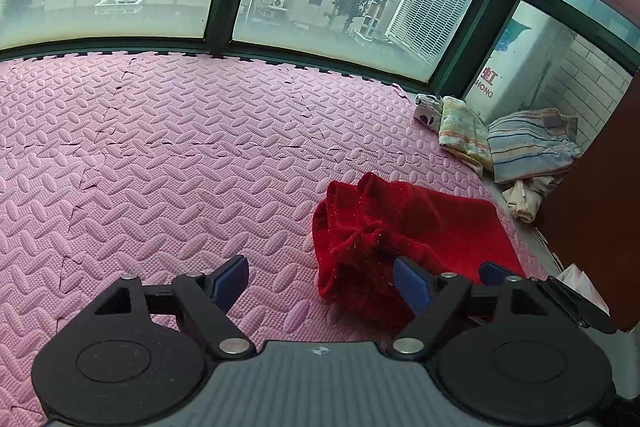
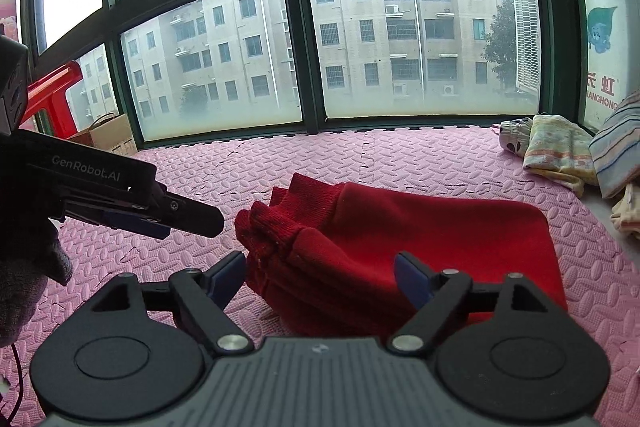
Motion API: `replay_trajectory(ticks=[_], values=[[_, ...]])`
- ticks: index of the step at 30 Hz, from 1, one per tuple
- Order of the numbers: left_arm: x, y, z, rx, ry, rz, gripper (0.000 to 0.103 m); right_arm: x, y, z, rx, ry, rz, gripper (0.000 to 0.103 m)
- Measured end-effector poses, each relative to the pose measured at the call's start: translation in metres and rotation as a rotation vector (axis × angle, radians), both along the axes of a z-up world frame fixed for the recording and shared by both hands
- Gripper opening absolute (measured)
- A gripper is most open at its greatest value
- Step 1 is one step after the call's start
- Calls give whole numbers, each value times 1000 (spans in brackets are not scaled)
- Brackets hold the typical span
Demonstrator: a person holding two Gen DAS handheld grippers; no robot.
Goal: Fold clothes
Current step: 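Open both grippers and withdraw them from the folded red bundle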
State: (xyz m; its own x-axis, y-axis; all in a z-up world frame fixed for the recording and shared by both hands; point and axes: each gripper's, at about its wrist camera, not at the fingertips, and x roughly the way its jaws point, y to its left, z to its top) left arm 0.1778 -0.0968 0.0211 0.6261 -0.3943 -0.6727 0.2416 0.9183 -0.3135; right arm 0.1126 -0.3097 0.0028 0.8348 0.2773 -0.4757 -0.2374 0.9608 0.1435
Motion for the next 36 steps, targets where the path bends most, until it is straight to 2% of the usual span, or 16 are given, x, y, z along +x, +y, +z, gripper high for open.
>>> replay_trajectory(ticks=[4, 6, 9, 16, 20, 26, 36], values=[[-18, 1, -2, 14, -12, -10, 95, -12, -3, -1, -2, 9, -38, 97], [-26, 1, -3, 22, -19, -15, 99, -18, -3, -2, -10, 11, -59, 103], [-37, 0, -4, 37, -27, -25, 103, -27, -2, -3, -27, 11, -82, 103], [-58, 2, -6, 37, -35, -39, 103, -48, 3, -3, -60, -23, -163, 103], [-69, 1, -6, 25, -48, -57, 103, -56, 2, -3, -42, -24, -196, 103], [-82, 0, -10, 36, -64, -69, 103, -64, 1, -5, -25, 3, -230, 103], [-96, -8, -20, 87, -35, -100, 103, -69, -1, -14, -42, 72, -275, 103]])
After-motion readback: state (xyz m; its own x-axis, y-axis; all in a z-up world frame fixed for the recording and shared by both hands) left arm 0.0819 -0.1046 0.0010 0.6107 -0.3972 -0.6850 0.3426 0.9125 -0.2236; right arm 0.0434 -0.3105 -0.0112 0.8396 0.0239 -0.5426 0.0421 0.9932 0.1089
